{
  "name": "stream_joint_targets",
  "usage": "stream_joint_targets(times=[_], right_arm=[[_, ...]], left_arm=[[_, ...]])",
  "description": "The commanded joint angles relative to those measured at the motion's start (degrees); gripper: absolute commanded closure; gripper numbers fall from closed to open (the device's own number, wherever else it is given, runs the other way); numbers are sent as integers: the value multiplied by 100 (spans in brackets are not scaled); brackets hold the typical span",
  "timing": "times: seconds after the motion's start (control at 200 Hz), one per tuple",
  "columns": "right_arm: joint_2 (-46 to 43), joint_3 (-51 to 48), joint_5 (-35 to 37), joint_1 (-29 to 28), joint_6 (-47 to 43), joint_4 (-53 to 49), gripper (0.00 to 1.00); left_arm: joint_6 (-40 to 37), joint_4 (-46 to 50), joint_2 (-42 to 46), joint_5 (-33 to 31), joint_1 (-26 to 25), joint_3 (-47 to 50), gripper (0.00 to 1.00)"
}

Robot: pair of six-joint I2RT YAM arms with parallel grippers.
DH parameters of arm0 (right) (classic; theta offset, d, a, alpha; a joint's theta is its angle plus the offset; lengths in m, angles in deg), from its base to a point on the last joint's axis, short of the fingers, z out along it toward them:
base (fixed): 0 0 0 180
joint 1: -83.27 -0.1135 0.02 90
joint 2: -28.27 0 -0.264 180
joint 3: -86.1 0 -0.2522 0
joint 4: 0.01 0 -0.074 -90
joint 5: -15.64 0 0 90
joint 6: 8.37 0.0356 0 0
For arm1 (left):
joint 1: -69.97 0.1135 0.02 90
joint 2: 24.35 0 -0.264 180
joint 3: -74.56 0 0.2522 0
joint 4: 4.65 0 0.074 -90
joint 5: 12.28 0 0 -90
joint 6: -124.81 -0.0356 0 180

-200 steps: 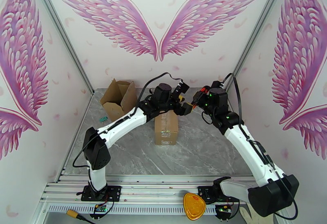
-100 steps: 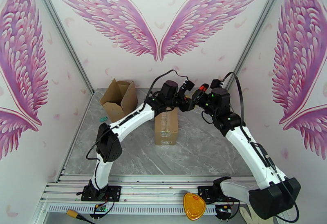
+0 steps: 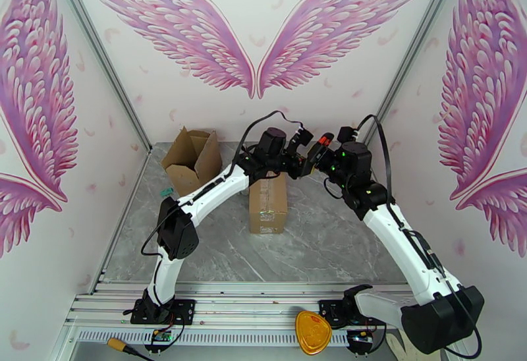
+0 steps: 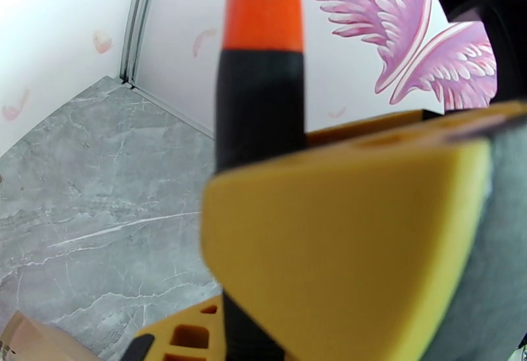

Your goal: Unpack the express box

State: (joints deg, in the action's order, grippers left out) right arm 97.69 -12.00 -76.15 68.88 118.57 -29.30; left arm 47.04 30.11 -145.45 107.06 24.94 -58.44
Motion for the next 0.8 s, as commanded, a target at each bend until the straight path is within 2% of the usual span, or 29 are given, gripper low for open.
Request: stream_joint_targets(times=[0.0, 0.11, 0.235, 0.38, 0.52, 0.61, 0.68, 0.795], right_arm=[[26, -77, -445, 12, -459, 258, 32], [-57, -146, -687, 133, -858, 367, 17], [-211, -408, -1373, 472, -979, 839, 13], [-355, -923, -2756, 745, -953, 2242, 11], [-187, -926, -3750, 866, -985, 2787, 8], [13, -996, -4541, 979, -647, 3507, 9], [145, -911, -4844, 1004, -625, 3598, 12], [193, -927, -4960, 999, -600, 3804, 16]], left_arm=[[-138, 141, 29, 171, 56, -182, 100], [-305, 205, 177, 302, 145, -67, 100], [-617, 445, 370, 510, 299, -38, 100], [-738, 588, 490, 1220, 495, -88, 100], [-779, 788, 543, 1946, 609, -173, 100], [-819, 950, 543, 2320, 628, -235, 100], [-870, 1058, 565, 2535, 634, -250, 100], [-917, 1082, 666, 2715, 643, -199, 100]])
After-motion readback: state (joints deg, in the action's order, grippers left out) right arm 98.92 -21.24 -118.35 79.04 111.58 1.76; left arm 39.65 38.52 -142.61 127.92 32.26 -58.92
